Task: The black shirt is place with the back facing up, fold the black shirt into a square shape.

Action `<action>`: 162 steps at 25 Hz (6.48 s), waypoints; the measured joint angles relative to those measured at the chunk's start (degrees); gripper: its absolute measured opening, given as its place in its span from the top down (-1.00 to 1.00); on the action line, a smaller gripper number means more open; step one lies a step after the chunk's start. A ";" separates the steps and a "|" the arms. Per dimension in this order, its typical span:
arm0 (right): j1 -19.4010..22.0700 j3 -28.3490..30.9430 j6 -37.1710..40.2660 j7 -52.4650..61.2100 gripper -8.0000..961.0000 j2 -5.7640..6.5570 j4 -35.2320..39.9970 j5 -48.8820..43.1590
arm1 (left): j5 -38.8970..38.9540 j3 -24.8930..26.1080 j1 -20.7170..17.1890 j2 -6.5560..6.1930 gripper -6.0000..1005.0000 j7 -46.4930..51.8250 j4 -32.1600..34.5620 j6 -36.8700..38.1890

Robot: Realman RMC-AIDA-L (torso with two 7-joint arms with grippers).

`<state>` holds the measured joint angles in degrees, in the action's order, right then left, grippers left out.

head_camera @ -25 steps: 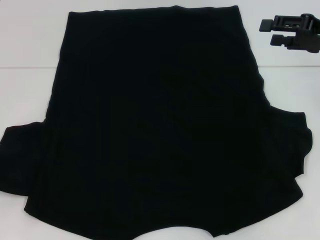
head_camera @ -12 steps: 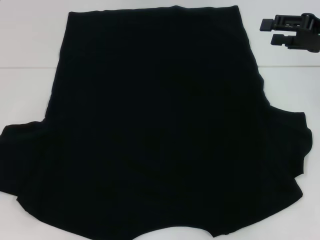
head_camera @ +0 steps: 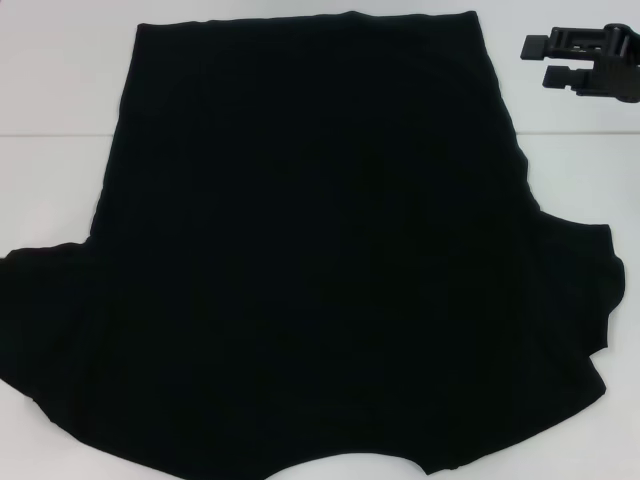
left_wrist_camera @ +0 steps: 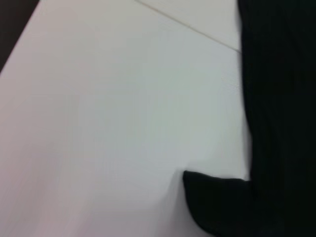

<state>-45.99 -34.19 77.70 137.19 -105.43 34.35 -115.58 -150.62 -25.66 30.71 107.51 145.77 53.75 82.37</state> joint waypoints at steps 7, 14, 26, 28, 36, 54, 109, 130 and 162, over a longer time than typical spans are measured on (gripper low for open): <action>-0.29 0.00 0.00 0.18 -0.56 0.06 0.19 0.00 | -0.85 0.01 3.74 0.22 0.98 0.20 2.60 6.22; -0.44 0.00 0.00 0.18 -0.56 -0.01 0.17 0.00 | -0.90 -3.27 6.90 2.47 0.98 1.25 1.78 8.68; -0.33 0.00 0.01 0.14 -0.56 -0.04 -0.11 0.00 | -0.91 -9.56 11.62 6.40 0.96 2.09 -0.46 6.56; -0.31 0.00 0.24 0.16 -0.56 -0.04 -0.11 0.01 | -0.91 -10.74 12.19 7.04 0.96 2.35 -0.47 6.38; -0.27 0.00 0.44 0.18 -0.56 -0.04 0.00 0.10 | -0.97 -14.11 14.01 9.54 0.95 3.45 -1.36 4.12; -0.21 0.25 0.57 0.54 -0.56 0.20 0.18 0.09 | 15.27 -7.81 10.93 6.66 0.54 -11.09 -6.04 13.51; 7.54 -0.52 14.40 12.83 0.04 4.37 5.61 -27.10 | 33.84 -7.64 3.07 12.48 -0.32 -58.17 -10.16 10.10; 8.06 -0.53 4.12 10.03 0.38 -0.73 0.48 -29.35 | 36.56 -7.65 3.17 12.56 -0.32 -58.14 -10.13 10.00; 6.95 -0.52 -2.27 9.99 0.51 -2.20 -3.48 -29.44 | 39.37 -7.55 2.25 12.23 -0.32 -58.31 -9.80 10.09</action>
<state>-39.04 -34.71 75.43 147.19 -107.63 30.87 -145.02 -111.25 -33.22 32.95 119.75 87.46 43.95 92.46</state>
